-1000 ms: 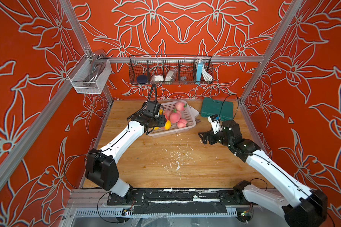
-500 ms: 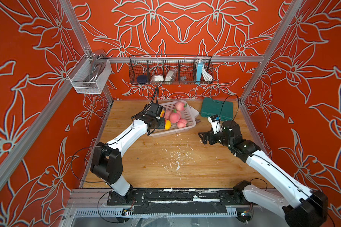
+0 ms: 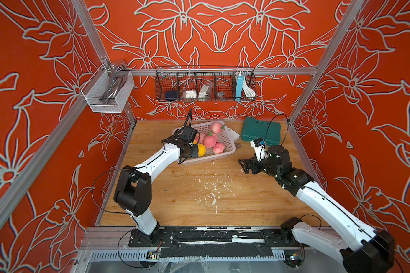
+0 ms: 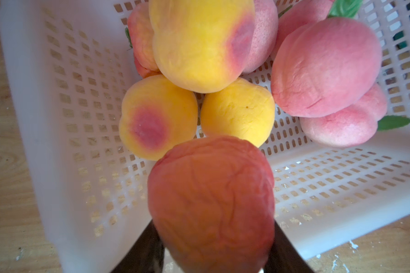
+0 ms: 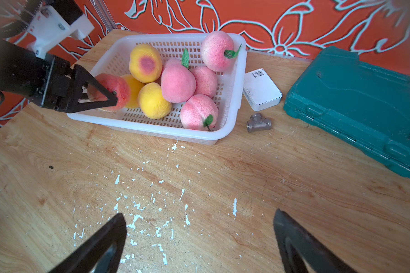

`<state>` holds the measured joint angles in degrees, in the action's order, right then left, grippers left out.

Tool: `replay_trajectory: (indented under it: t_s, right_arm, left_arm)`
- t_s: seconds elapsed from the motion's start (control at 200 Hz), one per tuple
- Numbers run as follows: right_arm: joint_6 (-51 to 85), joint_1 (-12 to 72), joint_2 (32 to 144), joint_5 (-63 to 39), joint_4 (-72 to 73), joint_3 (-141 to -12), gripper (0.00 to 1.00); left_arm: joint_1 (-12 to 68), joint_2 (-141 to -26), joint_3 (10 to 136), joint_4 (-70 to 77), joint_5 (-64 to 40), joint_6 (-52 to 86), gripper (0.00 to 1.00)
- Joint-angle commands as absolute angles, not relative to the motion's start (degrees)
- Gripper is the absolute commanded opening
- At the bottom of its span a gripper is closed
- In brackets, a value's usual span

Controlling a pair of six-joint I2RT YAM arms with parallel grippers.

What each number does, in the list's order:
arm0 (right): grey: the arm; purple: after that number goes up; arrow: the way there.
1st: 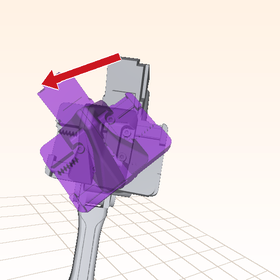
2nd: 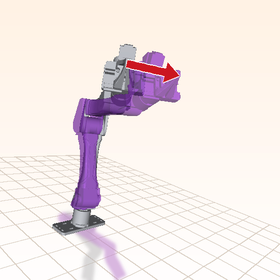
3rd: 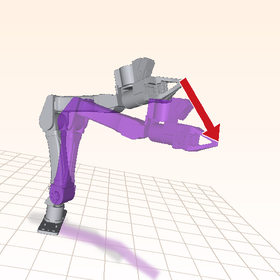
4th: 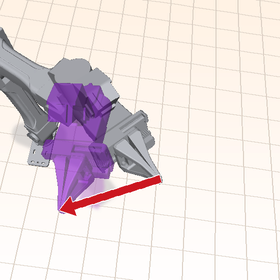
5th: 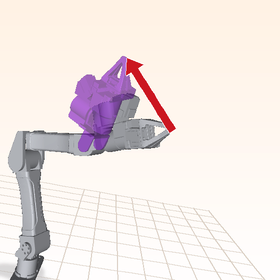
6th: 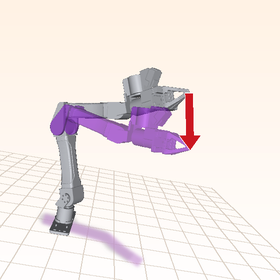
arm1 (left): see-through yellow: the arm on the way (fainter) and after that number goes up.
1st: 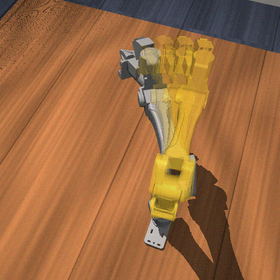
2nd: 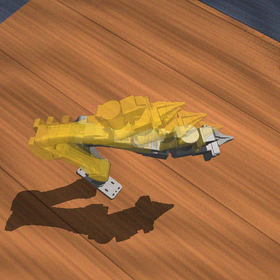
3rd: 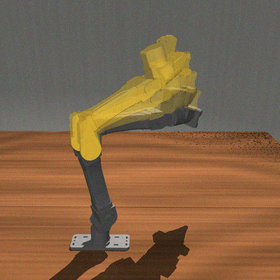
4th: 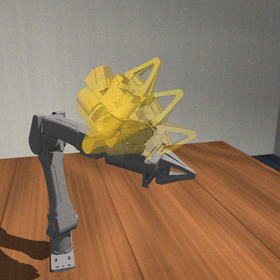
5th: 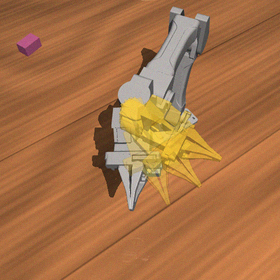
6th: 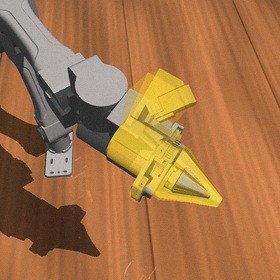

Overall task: Put the peaches into the basket
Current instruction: Place the peach in the basket.

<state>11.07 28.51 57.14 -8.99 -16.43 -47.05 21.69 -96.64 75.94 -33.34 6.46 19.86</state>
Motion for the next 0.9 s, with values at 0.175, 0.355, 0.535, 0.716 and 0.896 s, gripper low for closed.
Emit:
replay_trajectory:
  t_s: [0.175, 0.355, 0.535, 0.716, 0.896]
  right_arm:
    - [10.39, 28.30, 56.12, -8.61, -15.71, -46.15, 0.99]
    - [10.53, 28.14, 56.06, -8.68, -15.43, -45.95, 0.99]
    - [10.54, 28.13, 56.35, -8.71, -15.39, -46.03, 0.99]
    - [10.41, 28.20, 55.62, -8.42, -15.45, -45.88, 0.99]
    - [10.38, 28.12, 56.60, -8.44, -15.61, -46.32, 0.99]
  left_arm:
    - [21.18, -97.99, 74.45, -32.87, 6.99, 20.48, 0.39]
    - [21.18, -98.17, 73.85, -32.52, 6.82, 20.81, 0.40]
    - [21.18, -98.58, 73.70, -32.26, 6.55, 20.81, 0.43]
    - [21.18, -98.79, 73.48, -31.70, 5.98, 21.53, 0.45]
    - [21.16, -98.42, 73.13, -31.62, 6.15, 21.35, 0.46]
